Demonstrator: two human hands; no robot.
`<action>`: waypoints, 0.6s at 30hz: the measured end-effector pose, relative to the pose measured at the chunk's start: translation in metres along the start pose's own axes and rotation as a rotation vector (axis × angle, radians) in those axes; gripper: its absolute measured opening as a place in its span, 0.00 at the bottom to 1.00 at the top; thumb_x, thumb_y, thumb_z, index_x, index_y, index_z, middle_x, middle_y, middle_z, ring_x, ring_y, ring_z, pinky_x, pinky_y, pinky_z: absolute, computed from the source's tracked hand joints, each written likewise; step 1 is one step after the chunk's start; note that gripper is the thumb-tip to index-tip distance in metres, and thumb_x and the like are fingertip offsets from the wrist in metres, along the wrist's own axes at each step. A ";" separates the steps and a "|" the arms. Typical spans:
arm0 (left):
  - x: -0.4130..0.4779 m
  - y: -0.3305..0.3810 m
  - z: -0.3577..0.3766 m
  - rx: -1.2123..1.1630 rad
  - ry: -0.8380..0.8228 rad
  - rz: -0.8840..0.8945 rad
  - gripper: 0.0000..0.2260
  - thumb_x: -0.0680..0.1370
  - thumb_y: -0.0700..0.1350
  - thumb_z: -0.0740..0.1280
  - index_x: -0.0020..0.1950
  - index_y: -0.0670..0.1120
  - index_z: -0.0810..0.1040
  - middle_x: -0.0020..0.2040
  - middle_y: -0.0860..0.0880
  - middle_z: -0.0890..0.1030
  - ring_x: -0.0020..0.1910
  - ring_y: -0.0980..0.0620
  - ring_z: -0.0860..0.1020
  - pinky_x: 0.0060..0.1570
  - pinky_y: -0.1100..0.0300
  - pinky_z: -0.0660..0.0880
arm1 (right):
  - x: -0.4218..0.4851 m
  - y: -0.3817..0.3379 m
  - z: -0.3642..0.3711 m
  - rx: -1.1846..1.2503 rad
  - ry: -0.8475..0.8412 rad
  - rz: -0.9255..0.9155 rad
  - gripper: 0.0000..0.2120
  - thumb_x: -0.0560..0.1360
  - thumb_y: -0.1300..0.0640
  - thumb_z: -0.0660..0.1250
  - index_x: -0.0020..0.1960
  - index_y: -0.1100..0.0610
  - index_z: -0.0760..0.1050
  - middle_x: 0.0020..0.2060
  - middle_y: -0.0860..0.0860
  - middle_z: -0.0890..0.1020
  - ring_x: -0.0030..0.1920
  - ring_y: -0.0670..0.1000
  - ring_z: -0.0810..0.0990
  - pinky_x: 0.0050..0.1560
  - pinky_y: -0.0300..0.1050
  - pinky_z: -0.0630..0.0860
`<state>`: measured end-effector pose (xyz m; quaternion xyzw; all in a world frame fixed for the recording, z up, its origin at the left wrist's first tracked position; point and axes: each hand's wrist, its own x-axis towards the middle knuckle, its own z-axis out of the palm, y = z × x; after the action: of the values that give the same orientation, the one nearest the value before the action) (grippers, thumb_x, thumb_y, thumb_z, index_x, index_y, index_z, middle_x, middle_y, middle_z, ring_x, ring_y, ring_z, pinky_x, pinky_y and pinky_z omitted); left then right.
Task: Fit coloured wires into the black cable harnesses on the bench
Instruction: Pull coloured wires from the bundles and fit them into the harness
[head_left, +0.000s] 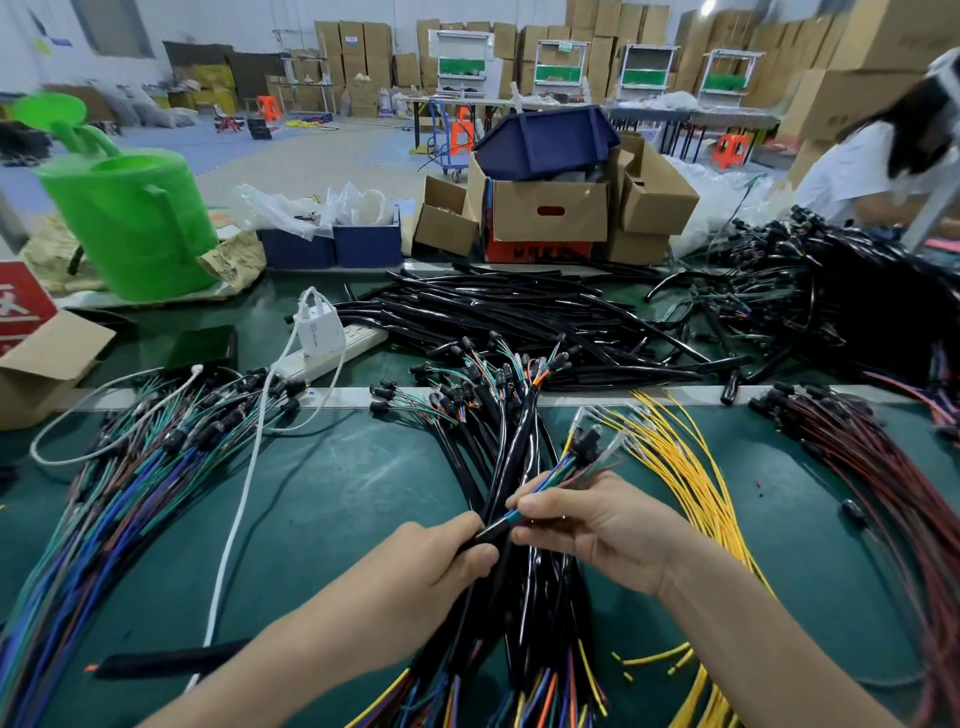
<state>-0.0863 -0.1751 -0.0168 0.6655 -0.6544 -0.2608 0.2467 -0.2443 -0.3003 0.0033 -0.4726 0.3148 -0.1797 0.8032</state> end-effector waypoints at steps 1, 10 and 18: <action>0.001 0.000 0.000 -0.011 0.002 0.004 0.12 0.81 0.52 0.57 0.39 0.52 0.65 0.28 0.52 0.67 0.27 0.55 0.64 0.30 0.60 0.63 | 0.001 0.002 0.001 -0.015 -0.002 -0.005 0.02 0.69 0.73 0.67 0.40 0.69 0.78 0.33 0.57 0.82 0.35 0.51 0.83 0.35 0.39 0.80; 0.000 0.002 0.004 -0.074 0.029 0.006 0.12 0.81 0.51 0.58 0.41 0.46 0.68 0.29 0.52 0.66 0.29 0.54 0.63 0.32 0.56 0.64 | 0.005 0.006 -0.005 0.273 -0.073 0.093 0.10 0.66 0.56 0.71 0.43 0.62 0.82 0.41 0.56 0.81 0.25 0.44 0.72 0.23 0.31 0.68; -0.002 0.000 0.000 -0.055 0.028 -0.021 0.12 0.81 0.52 0.57 0.38 0.52 0.68 0.29 0.52 0.67 0.28 0.55 0.63 0.32 0.59 0.64 | 0.007 0.015 0.003 0.364 0.020 0.035 0.04 0.65 0.65 0.68 0.37 0.67 0.79 0.38 0.59 0.80 0.25 0.45 0.72 0.21 0.30 0.67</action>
<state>-0.0862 -0.1733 -0.0173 0.6688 -0.6364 -0.2722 0.2714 -0.2378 -0.2952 -0.0110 -0.3121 0.2933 -0.2246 0.8753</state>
